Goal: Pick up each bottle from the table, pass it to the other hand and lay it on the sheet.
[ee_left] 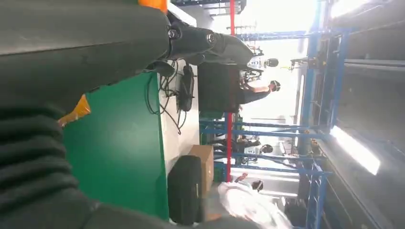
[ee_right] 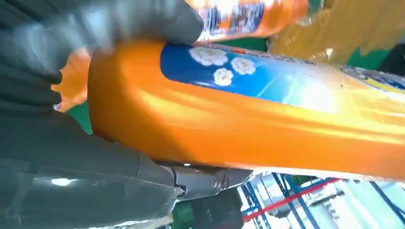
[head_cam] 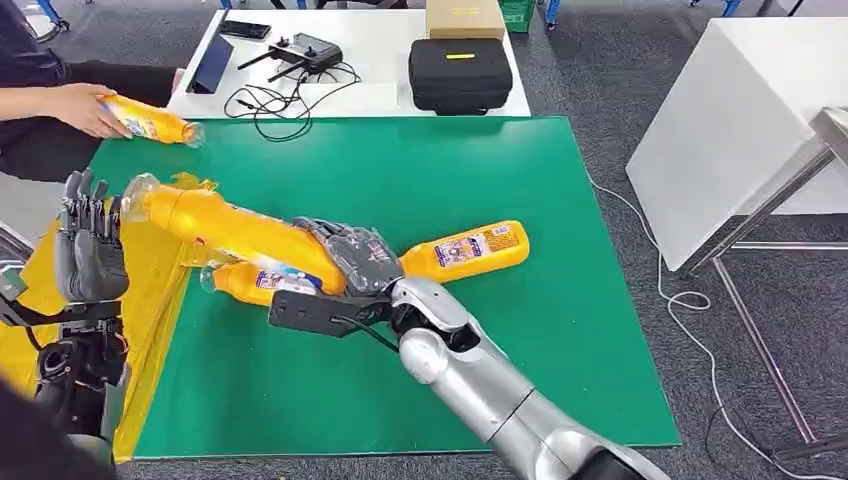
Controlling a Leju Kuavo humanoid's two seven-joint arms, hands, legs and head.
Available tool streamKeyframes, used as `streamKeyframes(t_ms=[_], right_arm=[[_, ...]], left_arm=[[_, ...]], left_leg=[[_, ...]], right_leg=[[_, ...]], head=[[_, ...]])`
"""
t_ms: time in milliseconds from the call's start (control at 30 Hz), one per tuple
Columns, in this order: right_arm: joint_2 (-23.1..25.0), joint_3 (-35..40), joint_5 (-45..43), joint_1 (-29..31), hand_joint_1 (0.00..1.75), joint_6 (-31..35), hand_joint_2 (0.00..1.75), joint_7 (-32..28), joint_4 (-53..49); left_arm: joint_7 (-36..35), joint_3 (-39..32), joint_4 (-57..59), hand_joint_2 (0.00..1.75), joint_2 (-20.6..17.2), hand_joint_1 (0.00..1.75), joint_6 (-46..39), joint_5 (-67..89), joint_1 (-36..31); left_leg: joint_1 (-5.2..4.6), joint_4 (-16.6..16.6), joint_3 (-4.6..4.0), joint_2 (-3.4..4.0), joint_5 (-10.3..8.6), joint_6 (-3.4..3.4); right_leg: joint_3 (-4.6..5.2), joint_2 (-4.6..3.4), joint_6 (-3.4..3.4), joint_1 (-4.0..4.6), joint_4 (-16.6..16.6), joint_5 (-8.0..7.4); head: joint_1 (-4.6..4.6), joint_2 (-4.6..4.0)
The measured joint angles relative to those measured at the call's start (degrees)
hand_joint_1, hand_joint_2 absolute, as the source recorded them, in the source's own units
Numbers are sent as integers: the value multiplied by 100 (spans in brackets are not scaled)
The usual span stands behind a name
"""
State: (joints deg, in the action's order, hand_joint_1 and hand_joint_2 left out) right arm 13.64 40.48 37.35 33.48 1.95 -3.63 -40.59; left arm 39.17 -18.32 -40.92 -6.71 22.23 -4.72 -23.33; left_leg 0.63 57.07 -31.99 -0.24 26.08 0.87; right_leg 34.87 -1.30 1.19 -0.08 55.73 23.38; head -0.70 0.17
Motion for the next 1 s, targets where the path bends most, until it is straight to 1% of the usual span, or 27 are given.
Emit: streamKeyframes(t_ms=[333,1000], right_arm=[[-107,-72,7,-82,175,0,175,0,-346],[-144,-72,7,-108,175,0,175,2,-420]], left_arm=[[-2,-15,0,175,0,0,0,0,12],[-2,-18,0,175,0,0,0,0,14]], left_leg=[[1,0,-1,0,0,0],[1,0,-1,0,0,0]], right_leg=[[1,0,0,0,0,0],[1,0,0,0,0,0]], head=[[-2,0],[-2,0]])
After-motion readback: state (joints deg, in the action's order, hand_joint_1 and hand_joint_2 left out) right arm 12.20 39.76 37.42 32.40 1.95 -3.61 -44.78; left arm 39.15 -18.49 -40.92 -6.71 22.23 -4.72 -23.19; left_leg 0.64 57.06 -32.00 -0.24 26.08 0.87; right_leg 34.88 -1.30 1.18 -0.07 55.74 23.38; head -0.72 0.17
